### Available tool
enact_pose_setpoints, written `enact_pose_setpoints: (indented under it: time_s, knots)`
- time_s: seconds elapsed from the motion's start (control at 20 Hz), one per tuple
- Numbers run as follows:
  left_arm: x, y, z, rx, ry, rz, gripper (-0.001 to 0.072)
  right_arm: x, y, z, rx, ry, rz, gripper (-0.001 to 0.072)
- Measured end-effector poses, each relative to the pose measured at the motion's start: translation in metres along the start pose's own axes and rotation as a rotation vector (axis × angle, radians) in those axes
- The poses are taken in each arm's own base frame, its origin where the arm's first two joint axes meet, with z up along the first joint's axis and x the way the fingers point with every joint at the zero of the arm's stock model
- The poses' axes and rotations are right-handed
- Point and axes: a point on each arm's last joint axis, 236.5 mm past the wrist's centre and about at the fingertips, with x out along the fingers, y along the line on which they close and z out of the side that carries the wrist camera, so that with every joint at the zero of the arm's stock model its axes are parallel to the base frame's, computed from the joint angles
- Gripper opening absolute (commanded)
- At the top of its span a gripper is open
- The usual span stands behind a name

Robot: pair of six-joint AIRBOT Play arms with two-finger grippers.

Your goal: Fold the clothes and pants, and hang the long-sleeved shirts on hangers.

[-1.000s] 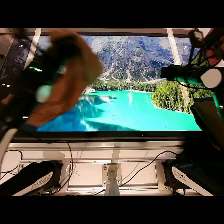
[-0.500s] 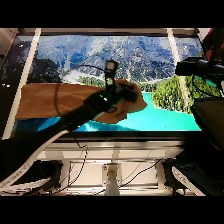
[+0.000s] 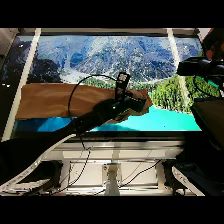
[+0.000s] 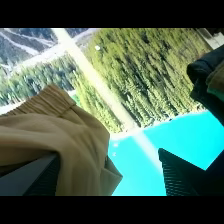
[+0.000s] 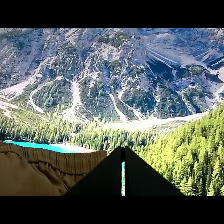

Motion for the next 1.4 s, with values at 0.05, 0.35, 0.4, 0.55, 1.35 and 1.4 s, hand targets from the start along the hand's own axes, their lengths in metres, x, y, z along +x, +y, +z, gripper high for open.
enact_pose_setpoints:
  time_s: [0.05,0.35,0.4,0.55,1.35,1.4]
  knots:
    - [-0.004,0.003,0.007,0.022,-0.01,0.006,0.07,0.0,0.0,0.002,0.0,-0.008,0.0,0.0023]
    - [-0.072,0.05,0.074,0.15,-0.062,0.146,0.0693,0.011,0.003,0.002,-0.023,-0.006,0.011,0.0115]
    - [-0.092,0.064,0.09,0.15,-0.082,0.184,0.0694,0.017,0.006,-0.005,-0.042,0.025,0.023,0.0198]
    - [-0.158,0.099,0.138,0.129,-0.177,0.29,0.0693,0.042,0.025,-0.035,-0.101,0.147,0.103,0.0448]
    - [-0.307,0.202,0.159,-0.007,-0.221,0.658,0.0693,0.157,0.2,-0.1,-0.462,0.406,0.414,0.0533]
    - [-0.305,0.206,0.156,-0.011,-0.206,0.665,0.0693,0.162,0.205,-0.103,-0.475,0.413,0.416,0.0532]
